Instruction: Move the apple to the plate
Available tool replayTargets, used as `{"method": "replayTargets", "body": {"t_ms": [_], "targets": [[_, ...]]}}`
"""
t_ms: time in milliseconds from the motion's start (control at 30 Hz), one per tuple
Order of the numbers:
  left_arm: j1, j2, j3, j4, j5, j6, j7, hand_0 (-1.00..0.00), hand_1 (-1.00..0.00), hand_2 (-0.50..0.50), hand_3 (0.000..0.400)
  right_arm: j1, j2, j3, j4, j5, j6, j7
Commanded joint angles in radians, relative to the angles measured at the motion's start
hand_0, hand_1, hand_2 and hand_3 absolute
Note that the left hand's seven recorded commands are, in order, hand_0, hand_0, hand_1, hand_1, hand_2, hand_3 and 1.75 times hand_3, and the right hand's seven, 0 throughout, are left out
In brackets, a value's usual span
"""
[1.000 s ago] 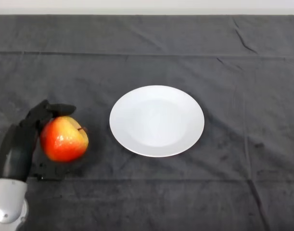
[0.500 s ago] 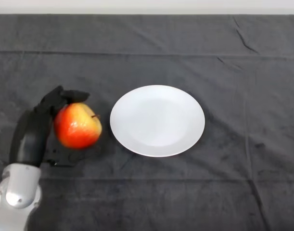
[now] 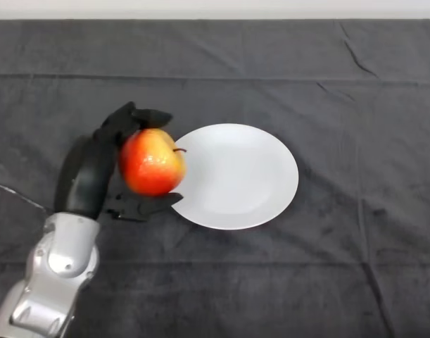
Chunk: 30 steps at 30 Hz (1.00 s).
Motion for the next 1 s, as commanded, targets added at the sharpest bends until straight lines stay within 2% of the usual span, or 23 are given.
{"method": "replayTargets", "body": {"t_ms": [33,533,1000], "targets": [[-0.076,-0.008,-0.039,0.053,0.006,-0.002,0.018,-1.0,-1.0,0.0,0.4,0.009,0.01,-0.0104,-0.013,0.0102,0.004,-0.0183],[-0.244,-0.08,-0.198,0.281,-0.024,-0.013,0.081,-1.0,-1.0,0.0,0.4,0.007,0.007,-0.0107,-0.007,0.0104,0.005,-0.0153],[-0.338,-0.094,-0.281,0.501,-0.061,-0.101,0.097,-1.0,-1.0,0.0,0.4,0.004,0.004,-0.0113,0.001,0.0103,0.005,-0.0108]]}}
